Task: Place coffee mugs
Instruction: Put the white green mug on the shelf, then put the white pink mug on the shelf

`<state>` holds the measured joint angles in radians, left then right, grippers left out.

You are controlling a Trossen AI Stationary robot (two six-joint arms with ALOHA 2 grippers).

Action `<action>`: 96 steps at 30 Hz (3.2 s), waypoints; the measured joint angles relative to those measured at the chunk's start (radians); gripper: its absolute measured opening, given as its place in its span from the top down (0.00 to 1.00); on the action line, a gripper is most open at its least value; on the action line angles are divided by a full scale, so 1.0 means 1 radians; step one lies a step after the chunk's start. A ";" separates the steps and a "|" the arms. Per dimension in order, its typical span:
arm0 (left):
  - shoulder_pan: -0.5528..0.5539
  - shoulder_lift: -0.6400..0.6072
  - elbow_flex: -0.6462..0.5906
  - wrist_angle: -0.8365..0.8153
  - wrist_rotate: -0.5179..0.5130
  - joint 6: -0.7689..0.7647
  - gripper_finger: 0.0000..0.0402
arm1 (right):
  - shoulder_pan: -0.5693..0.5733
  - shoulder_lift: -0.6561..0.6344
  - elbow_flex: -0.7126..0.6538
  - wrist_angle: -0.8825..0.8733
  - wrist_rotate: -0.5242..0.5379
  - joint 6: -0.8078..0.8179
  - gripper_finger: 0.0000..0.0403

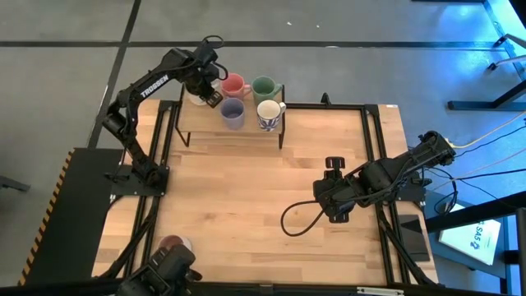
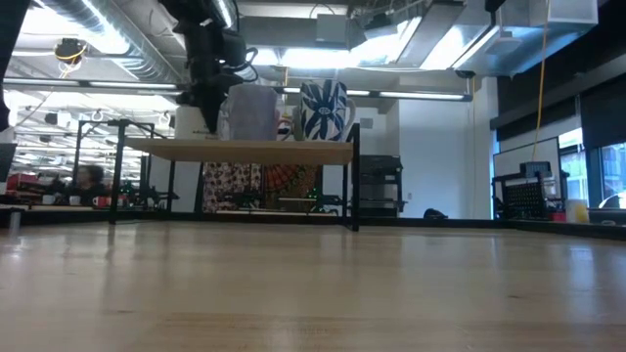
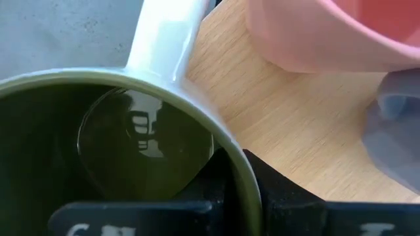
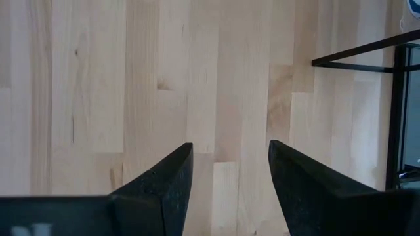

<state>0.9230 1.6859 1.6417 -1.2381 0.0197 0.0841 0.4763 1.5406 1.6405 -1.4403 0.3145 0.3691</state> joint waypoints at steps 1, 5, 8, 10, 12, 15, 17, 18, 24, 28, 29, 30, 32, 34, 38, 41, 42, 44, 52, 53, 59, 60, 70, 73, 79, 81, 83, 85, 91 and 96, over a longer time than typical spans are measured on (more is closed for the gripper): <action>0.000 0.000 0.000 0.000 0.001 0.000 0.93 | 0.000 0.000 0.000 0.000 0.000 0.000 0.54; 0.000 0.001 -0.001 0.002 0.006 0.025 0.91 | 0.000 0.000 0.000 0.000 0.000 0.000 0.54; 0.000 0.002 -0.002 0.004 0.005 0.032 0.90 | 0.000 0.000 0.000 0.000 0.000 0.000 0.54; -0.001 0.003 -0.003 0.007 0.006 0.042 0.87 | 0.000 0.000 0.000 0.000 0.000 0.000 0.54; -0.001 0.003 -0.003 0.007 0.004 0.060 0.84 | 0.000 0.000 0.000 0.000 0.000 0.000 0.54; -0.001 0.003 -0.003 0.009 -0.002 0.083 0.77 | 0.000 0.000 0.000 0.000 0.000 0.000 0.54; -0.001 0.003 -0.003 0.017 -0.005 0.084 0.72 | 0.000 0.000 0.000 0.000 0.000 0.000 0.54; -0.001 0.003 -0.002 0.022 -0.009 0.084 0.70 | 0.000 0.000 0.000 0.000 0.000 0.000 0.54; -0.001 0.003 0.062 0.000 -0.020 0.084 0.61 | 0.000 0.000 0.000 0.000 0.000 0.000 0.54; -0.003 0.002 0.134 -0.062 -0.086 0.085 0.60 | 0.000 0.000 0.000 0.001 0.000 0.000 0.54; -0.003 0.002 0.151 -0.079 -0.099 0.085 0.60 | 0.000 0.000 0.000 0.001 0.000 0.000 0.54; -0.003 0.002 0.170 -0.099 -0.107 0.084 0.60 | 0.000 0.000 0.000 0.001 0.000 0.000 0.54; -0.003 0.002 0.216 -0.151 -0.107 0.082 0.60 | 0.002 0.000 0.000 0.001 0.009 0.000 0.54; -0.013 0.002 0.271 -0.220 -0.107 0.069 0.60 | 0.002 0.000 0.000 0.001 0.012 -0.001 0.54; -0.049 0.002 0.386 -0.331 -0.107 0.066 0.60 | 0.002 0.000 0.000 0.001 0.016 -0.016 0.54; -0.085 -0.024 0.447 -0.325 -0.030 0.051 0.60 | 0.002 0.000 0.000 0.001 0.017 -0.034 0.54; -0.099 -0.045 0.456 -0.332 0.037 0.048 0.60 | 0.001 0.000 0.000 0.000 0.017 -0.038 0.54; -0.143 -0.096 0.472 -0.331 0.161 0.039 0.60 | 0.001 0.000 0.000 -0.004 0.018 -0.052 0.54; -0.560 -0.315 0.426 -0.332 0.253 -0.145 0.60 | 0.001 0.000 0.000 -0.029 0.027 -0.113 0.54; -0.630 -0.337 0.413 -0.333 0.240 -0.197 0.60 | 0.001 0.000 0.000 -0.031 0.029 -0.116 0.54; -1.046 -0.421 0.256 -0.333 0.081 -0.506 0.60 | 0.001 0.000 0.000 -0.034 0.031 -0.139 0.54; -1.110 -0.426 0.217 -0.333 0.075 -0.543 0.60 | 0.001 0.000 0.000 -0.033 0.031 -0.139 0.54; -1.533 -0.401 -0.274 -0.123 0.076 -0.712 0.59 | 0.001 0.000 0.000 -0.018 0.030 -0.138 0.54; -1.600 -0.400 -0.397 0.031 0.107 -0.775 0.56 | 0.001 0.000 0.000 -0.018 0.024 -0.137 0.54; -1.730 -0.401 -0.548 0.238 0.103 -0.840 0.51 | 0.001 0.000 0.000 -0.012 0.007 -0.136 0.54; -1.766 -0.401 -0.591 0.239 0.055 -0.842 0.50 | 0.001 0.000 0.000 0.000 0.007 -0.136 0.54; -1.790 -0.401 -0.635 0.248 0.035 -0.842 0.49 | 0.001 0.000 0.000 0.009 0.006 -0.135 0.54; -1.805 -0.401 -0.684 0.295 0.046 -0.842 0.49 | 0.001 0.000 0.000 0.018 0.005 -0.135 0.54; -1.815 -0.401 -0.842 0.491 0.059 -0.842 0.49 | 0.001 0.000 0.000 0.040 -0.012 -0.130 0.54; -1.814 -0.401 -0.946 0.547 0.043 -0.889 0.50 | 0.001 0.000 0.000 0.055 -0.012 -0.127 0.54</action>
<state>-0.8909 1.2846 0.6958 -0.6907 0.0628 -0.8048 0.4774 1.5406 1.6405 -1.3851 0.3023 0.2424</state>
